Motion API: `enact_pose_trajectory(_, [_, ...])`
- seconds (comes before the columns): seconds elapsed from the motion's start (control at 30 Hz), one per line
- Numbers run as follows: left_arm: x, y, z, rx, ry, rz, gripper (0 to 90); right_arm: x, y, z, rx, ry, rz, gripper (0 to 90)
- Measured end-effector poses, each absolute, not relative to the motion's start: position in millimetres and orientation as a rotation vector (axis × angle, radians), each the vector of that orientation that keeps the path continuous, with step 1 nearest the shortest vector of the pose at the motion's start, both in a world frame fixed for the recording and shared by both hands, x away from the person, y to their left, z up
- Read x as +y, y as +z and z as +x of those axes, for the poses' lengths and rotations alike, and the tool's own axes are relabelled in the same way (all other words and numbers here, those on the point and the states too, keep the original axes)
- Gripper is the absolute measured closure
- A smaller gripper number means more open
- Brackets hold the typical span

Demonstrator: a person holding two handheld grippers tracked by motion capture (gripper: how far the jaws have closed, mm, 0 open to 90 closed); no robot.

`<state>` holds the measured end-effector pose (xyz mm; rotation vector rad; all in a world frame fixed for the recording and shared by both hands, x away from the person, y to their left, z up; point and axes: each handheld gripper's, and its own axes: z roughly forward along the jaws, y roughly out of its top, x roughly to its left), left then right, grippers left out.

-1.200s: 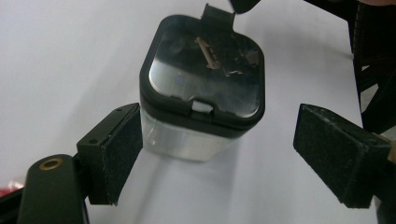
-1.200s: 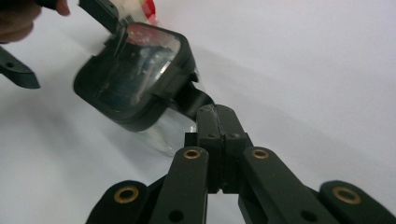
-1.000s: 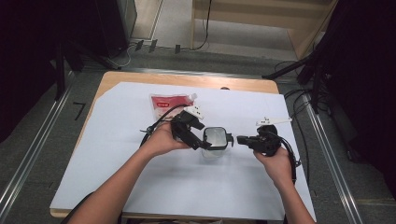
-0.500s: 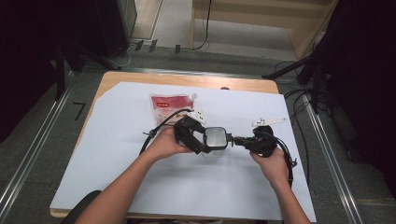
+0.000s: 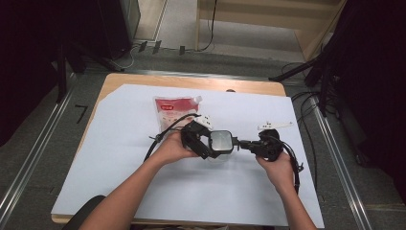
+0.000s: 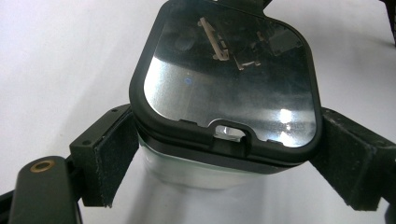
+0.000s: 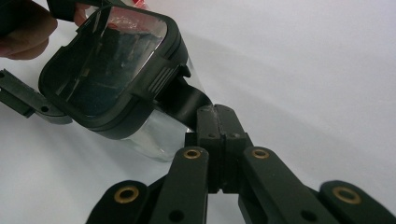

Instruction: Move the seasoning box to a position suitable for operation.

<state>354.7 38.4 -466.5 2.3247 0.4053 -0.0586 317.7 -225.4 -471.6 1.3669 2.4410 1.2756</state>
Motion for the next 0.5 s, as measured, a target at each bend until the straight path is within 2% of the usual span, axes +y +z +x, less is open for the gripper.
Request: enact_pose_trajectory(0.5, [40.0, -458.9, 349.6, 0.365, 0.002, 2.337, 16.2, -225.5, -472.4, 316.9, 2.445, 1.27, 1.361, 90.0])
